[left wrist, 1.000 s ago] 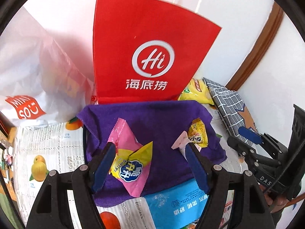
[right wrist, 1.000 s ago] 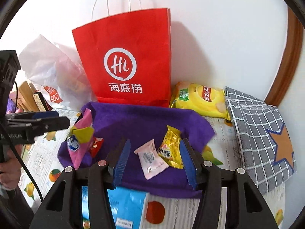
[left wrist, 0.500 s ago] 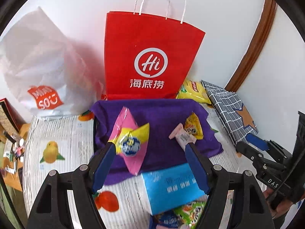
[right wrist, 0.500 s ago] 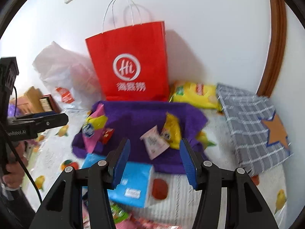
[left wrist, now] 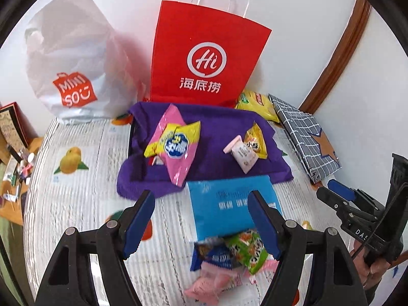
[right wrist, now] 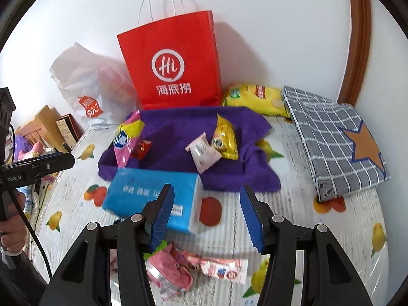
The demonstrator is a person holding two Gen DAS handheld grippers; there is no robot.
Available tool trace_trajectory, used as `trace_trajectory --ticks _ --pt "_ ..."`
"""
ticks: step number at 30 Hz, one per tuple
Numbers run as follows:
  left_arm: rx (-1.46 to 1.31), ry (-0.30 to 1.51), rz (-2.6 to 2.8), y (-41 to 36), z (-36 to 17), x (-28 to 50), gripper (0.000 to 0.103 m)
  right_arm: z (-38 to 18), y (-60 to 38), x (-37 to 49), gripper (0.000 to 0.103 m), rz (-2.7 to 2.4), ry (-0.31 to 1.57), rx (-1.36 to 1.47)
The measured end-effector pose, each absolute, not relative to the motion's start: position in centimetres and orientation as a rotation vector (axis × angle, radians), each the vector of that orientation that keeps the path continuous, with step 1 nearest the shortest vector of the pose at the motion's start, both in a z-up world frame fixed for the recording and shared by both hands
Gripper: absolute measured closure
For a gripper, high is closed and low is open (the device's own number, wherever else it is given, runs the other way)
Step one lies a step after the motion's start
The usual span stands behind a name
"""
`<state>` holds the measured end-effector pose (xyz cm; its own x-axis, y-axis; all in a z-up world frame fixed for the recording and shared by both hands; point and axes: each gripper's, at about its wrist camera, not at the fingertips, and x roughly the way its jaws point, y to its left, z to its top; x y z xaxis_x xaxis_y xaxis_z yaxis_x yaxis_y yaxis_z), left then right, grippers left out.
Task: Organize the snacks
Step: 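Move both tools back toward the snack pile beside the tissue pack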
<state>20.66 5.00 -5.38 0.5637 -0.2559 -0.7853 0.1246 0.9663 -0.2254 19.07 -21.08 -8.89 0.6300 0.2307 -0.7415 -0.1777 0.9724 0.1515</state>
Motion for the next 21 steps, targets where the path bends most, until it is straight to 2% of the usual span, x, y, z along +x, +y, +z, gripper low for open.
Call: trace_trajectory --ticks 8,21 --pt "-0.138 0.969 -0.222 4.9 -6.5 18.3 0.030 -11.0 -22.3 17.4 0.049 0.218 0.903 0.114" --pt "-0.191 1.009 -0.184 6.4 -8.3 17.0 0.029 -13.7 -21.2 15.9 0.049 0.259 0.931 0.040"
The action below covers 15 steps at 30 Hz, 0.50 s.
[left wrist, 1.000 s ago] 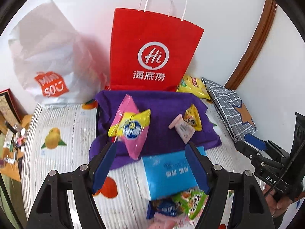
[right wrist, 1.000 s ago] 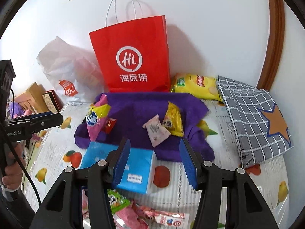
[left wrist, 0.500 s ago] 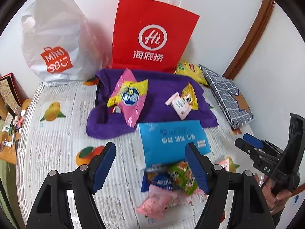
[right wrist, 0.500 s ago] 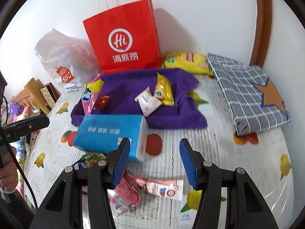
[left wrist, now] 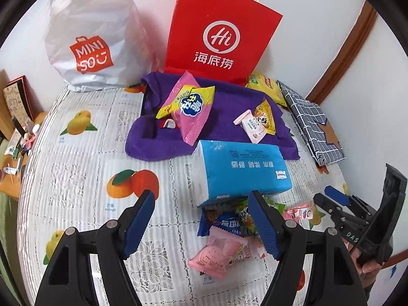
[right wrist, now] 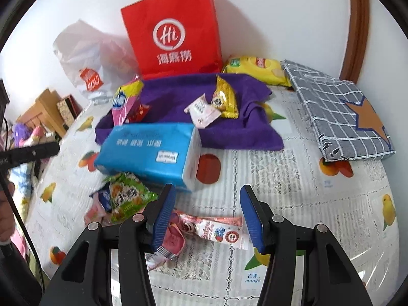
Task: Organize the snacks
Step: 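Move both tools back toward the snack pile beside the tissue pack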
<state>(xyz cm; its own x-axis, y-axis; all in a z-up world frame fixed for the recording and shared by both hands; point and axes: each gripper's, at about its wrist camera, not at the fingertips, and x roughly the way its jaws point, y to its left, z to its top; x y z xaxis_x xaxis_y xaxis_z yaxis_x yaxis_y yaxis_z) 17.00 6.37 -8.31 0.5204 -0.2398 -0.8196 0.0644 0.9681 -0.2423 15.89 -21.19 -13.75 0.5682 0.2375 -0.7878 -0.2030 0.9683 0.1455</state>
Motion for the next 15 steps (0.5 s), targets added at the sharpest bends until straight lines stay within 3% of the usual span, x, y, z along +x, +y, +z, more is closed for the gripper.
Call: trace_trajectory --ticks 7,15 --pt "-0.199 1.038 -0.193 6.1 -9.3 17.1 0.029 -16.9 -20.3 17.8 0.068 0.340 1.017 0.082" --pt "-0.242 1.084 -0.217 6.4 -10.8 17.3 0.029 -19.6 -22.0 17.1 0.070 0.386 1.102 0.129"
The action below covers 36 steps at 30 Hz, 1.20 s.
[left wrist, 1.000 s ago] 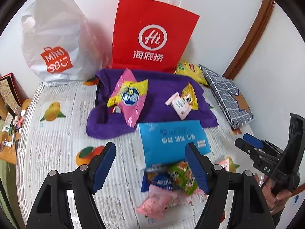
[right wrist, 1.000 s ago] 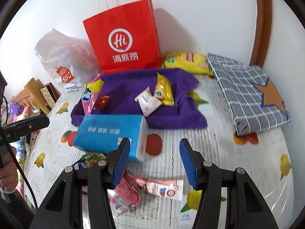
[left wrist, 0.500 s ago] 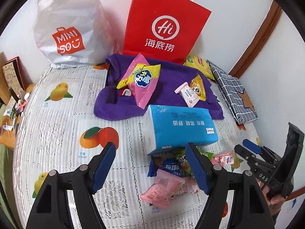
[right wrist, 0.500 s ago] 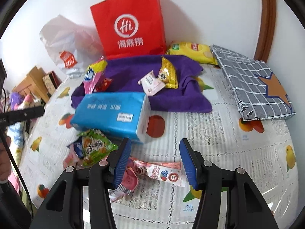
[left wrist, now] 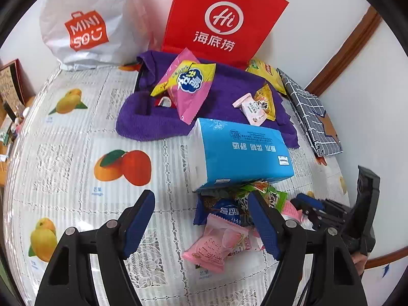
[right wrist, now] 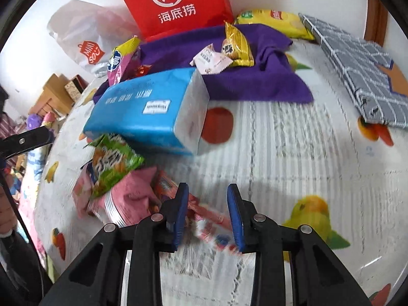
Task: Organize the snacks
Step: 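Move both tools back toward the snack pile beside the tissue pack, then grasp the pink square packet with the left tool while the right tool grasps the long pink stick packet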
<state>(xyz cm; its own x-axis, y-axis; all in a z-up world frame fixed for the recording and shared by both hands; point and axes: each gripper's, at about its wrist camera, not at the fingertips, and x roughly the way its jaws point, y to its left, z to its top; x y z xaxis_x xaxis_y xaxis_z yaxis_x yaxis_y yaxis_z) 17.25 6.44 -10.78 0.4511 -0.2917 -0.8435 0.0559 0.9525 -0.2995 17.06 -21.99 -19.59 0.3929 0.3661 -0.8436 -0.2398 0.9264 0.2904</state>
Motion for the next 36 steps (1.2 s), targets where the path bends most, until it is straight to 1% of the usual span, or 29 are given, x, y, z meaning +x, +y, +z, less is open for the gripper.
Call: trace_trajectory --ticks 6,12,16,21,29,30,33,36 --pt "-0.233 1.094 -0.234 5.9 -11.2 17.1 0.029 -19.9 -22.7 15.6 0.070 0.411 1.113 0.121" --pt "-0.230 1.102 -0.234 5.7 -11.4 17.0 0.029 -18.5 -23.5 14.0 0.070 0.428 1.068 0.111" --pt "-0.229 1.105 -0.237 5.5 -11.5 16.9 0.029 -18.0 -22.5 12.8 0.070 0.469 1.051 0.045" --pt "-0.214 1.106 -0.235 5.3 -11.5 16.6 0.029 -19.0 -20.5 12.0 0.070 0.467 1.052 -0.093" --pt "-0.193 1.123 -0.228 4.9 -12.4 16.0 0.029 -20.4 -19.4 12.1 0.070 0.455 1.061 -0.162" --pt "-0.182 1.129 -0.232 4.7 -12.7 15.8 0.029 -20.4 -19.3 11.9 0.072 0.452 1.047 -0.172" --pt "-0.149 1.154 -0.242 4.1 -13.8 15.2 0.029 -20.3 -19.9 11.7 0.074 0.440 1.031 -0.161" --pt "-0.131 1.173 -0.251 3.9 -14.9 14.5 0.029 -20.3 -21.4 11.6 0.075 0.370 1.033 -0.144"
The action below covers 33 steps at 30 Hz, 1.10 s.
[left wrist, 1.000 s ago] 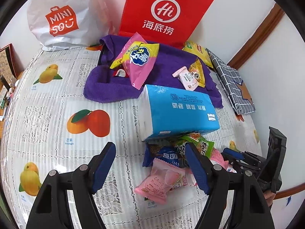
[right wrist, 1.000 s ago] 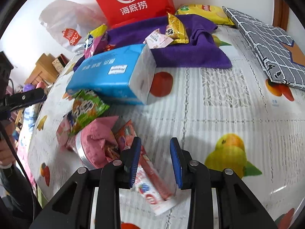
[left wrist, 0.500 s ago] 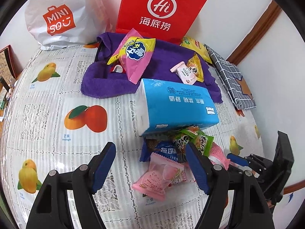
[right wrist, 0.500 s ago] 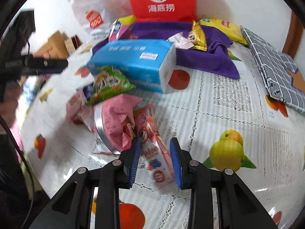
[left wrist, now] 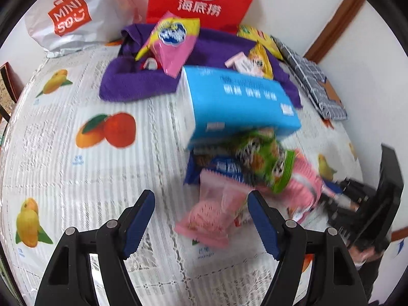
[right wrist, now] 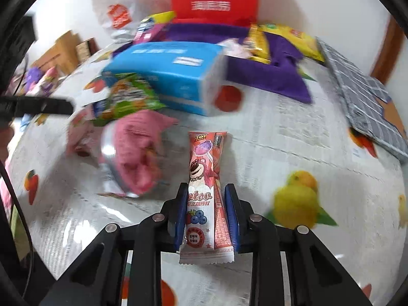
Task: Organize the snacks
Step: 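Grasp the pink square packet with the left tool while the right tool grasps the long pink stick packet, then carry both held packets over the purple towel with both tools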
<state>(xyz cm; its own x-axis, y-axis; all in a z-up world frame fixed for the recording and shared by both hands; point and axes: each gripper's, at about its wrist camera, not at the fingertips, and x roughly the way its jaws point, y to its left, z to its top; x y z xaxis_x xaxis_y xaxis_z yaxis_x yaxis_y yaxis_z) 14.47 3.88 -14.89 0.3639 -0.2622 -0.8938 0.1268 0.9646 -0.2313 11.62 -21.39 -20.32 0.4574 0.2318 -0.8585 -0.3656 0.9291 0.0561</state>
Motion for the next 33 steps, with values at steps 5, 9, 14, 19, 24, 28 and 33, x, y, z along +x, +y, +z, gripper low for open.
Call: trace_trajectory --ticks 5,9,14,19,24,28,33 --pt "-0.112 1.184 -0.271 3.3 -16.0 13.9 0.029 -20.3 -24.0 12.1 0.074 0.278 1.036 -0.082" --pt "-0.090 1.205 -0.260 2.5 -17.0 14.1 0.031 -20.6 -23.9 12.6 0.069 0.270 1.046 -0.080" --pt "-0.137 1.208 -0.291 2.2 -17.7 14.2 0.048 -21.0 -23.4 13.3 0.061 0.263 1.037 -0.077" --pt "-0.174 1.198 -0.300 2.7 -17.2 13.9 0.068 -20.8 -23.4 13.7 0.079 0.248 1.036 -0.067" --pt "-0.191 1.182 -0.300 3.5 -16.2 13.5 0.068 -19.3 -24.3 13.8 0.079 0.242 1.013 -0.017" --pt "-0.191 1.169 -0.309 3.9 -14.9 13.7 0.068 -17.3 -24.3 14.1 0.079 0.246 0.975 0.010" --pt "-0.175 1.125 -0.310 4.1 -12.6 14.3 0.068 -14.9 -23.7 15.7 0.079 0.252 0.938 0.026"
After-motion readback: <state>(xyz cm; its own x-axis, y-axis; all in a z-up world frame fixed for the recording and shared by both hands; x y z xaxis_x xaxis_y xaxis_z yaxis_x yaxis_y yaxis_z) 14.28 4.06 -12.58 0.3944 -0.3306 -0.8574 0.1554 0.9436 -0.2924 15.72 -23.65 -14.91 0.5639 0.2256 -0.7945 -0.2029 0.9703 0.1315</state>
